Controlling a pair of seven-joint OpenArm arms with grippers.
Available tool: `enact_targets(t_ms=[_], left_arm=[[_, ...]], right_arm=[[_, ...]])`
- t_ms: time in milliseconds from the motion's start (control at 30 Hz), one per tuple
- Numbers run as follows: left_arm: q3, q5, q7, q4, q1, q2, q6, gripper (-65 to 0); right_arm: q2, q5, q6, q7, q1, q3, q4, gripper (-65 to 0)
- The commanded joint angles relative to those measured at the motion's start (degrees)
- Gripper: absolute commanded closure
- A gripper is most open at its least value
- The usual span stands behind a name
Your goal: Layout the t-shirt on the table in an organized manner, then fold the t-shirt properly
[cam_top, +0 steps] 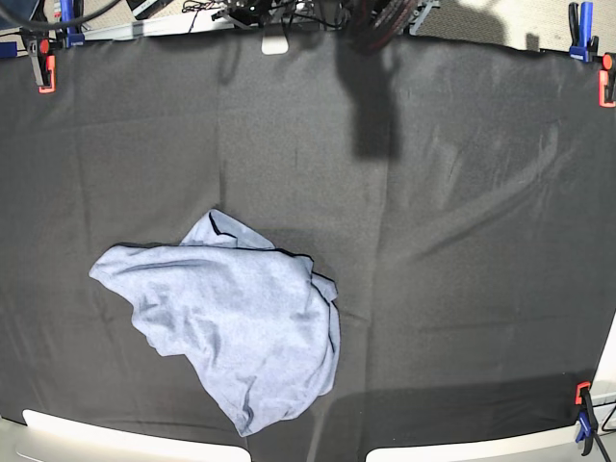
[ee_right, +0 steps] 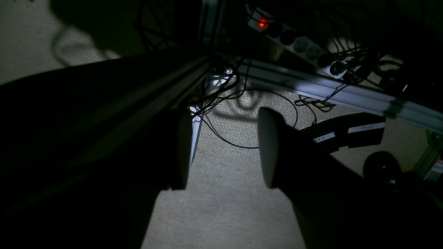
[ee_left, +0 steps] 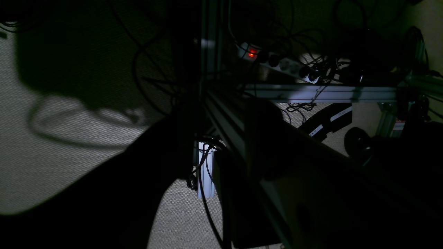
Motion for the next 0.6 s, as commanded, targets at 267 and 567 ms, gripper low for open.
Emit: enact_targets(t_ms=[267, 567], left_arm=[[0.09, 0.50, 0.39, 2.21, 2.29, -0.07, -0.22, -21.5], [0.09, 0.50, 0.37, 6.29, 5.64, -1.95, -0.24, -21.5]], right_arm=[[2.47, -0.02, 0.39, 0.28, -5.51, -0.07, 7.74, -30.3], [4.35, -0.07, 0.42, -0.50, -7.87, -0.07, 8.98, -30.3]])
